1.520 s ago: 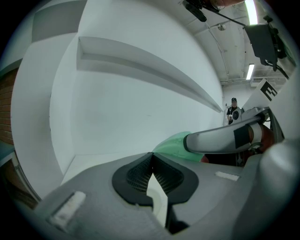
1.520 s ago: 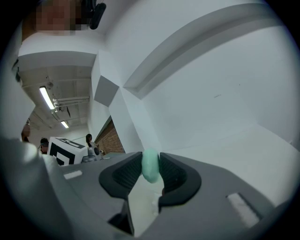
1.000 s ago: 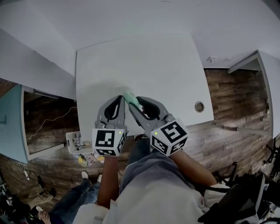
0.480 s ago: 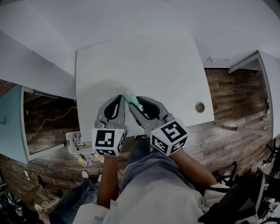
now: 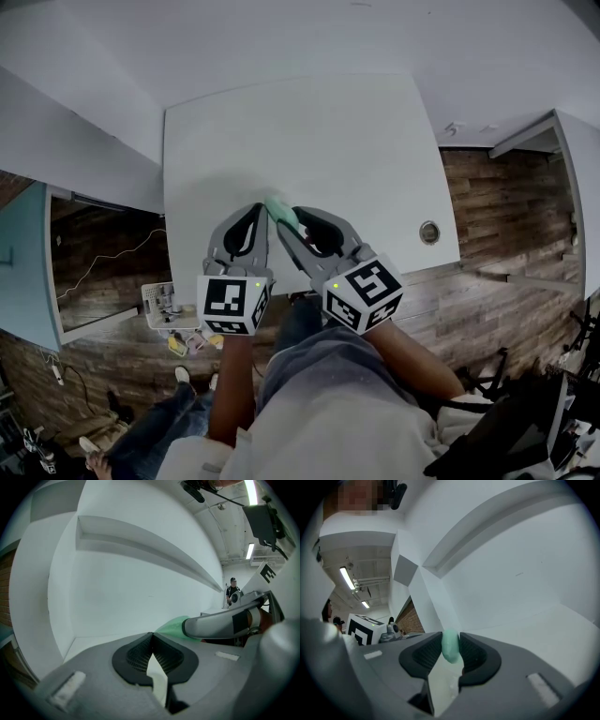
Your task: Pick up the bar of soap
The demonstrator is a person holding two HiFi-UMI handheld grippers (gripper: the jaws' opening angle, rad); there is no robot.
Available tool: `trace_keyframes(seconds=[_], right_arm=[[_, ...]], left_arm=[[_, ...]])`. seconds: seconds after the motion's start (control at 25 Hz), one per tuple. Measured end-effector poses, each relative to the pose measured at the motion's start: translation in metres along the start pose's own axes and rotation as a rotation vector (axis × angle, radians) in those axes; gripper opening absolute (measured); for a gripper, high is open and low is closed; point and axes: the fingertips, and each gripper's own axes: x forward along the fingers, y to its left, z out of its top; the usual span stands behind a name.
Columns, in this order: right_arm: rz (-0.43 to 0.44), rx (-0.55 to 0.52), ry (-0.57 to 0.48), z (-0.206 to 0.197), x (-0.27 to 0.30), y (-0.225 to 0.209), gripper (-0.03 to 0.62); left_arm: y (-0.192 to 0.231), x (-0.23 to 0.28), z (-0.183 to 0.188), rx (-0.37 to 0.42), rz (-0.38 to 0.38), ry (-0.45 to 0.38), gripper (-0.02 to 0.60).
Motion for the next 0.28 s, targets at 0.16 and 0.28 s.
trace_keyframes(seconds=[0.16,0.28], right_arm=[[0.002,0.000,-0.002,0.0029,0.0003,-0.0005,0.120],[0.003,0.000,-0.002,0.0035,0.0011,-0.0015,0.120]], left_arm=[[0.0001,0.0010,0.0032,0.003,0.001,-0.002,0.000],[0.0006,0.0022,0.0037,0.003,0.002,-0.002,0.000]])
